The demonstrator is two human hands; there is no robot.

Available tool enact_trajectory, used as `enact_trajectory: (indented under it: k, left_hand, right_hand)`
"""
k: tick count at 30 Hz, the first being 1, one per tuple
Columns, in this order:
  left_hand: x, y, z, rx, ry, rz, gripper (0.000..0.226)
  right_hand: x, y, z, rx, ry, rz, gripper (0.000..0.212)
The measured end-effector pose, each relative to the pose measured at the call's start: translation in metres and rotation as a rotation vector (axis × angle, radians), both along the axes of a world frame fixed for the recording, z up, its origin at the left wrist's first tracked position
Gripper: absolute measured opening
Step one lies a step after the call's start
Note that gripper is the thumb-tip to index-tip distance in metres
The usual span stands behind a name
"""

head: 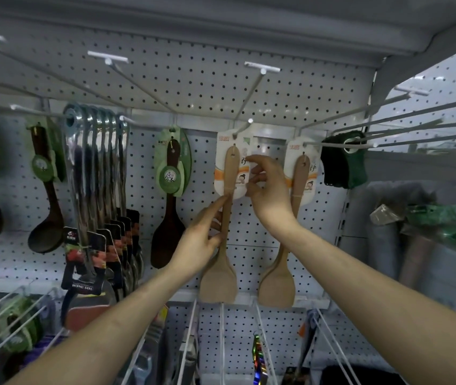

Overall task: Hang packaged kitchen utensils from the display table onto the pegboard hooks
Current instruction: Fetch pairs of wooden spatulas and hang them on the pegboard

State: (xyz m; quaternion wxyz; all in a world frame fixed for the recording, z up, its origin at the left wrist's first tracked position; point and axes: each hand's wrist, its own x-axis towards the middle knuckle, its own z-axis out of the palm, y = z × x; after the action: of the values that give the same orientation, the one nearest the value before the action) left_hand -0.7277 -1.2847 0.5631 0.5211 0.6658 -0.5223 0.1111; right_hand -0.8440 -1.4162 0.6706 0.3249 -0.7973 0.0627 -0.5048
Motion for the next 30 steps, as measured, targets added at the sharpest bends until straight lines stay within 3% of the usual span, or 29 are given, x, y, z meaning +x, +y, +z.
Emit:
enact_trajectory:
  k: [5, 8, 13, 19, 24, 30]
  left_hand:
    - [-0.015, 0.021, -0.007, 0.028, -0.001, 0.056, 0.086]
    - [-0.042, 0.057, -0.009, 0.079, -0.012, 0.145, 0.083]
    - [-0.108, 0.158, -0.009, 0.112, -0.108, 0.322, 0.069]
    - [-0.167, 0.335, -0.006, 0.354, -0.344, 0.848, 0.053]
    - [-0.206, 0.488, -0.022, 0.514, -0.242, 1.267, 0.057]
    - [-0.248, 0.648, -0.061, 0.667, -0.071, 1.585, 0.057]
  right_hand:
    - [-0.03, 0.006, -0.019, -0.02, 0.043, -0.017, 0.054]
    - [-0.049, 0.02, -0.027, -0.131, 0.115, -0.018, 0.051]
    - [-0.067, 0.084, -0.037, -0.371, 0.116, 0.211, 0.034]
    - [-0.062, 0.222, -0.054, -0.607, 0.041, 0.468, 0.029]
    - [-0.041, 0.363, -0.081, -0.768, 0.041, 0.657, 0.037]
    - [-0.017, 0.546, -0.141, -0.854, 0.119, 0.835, 0.048]
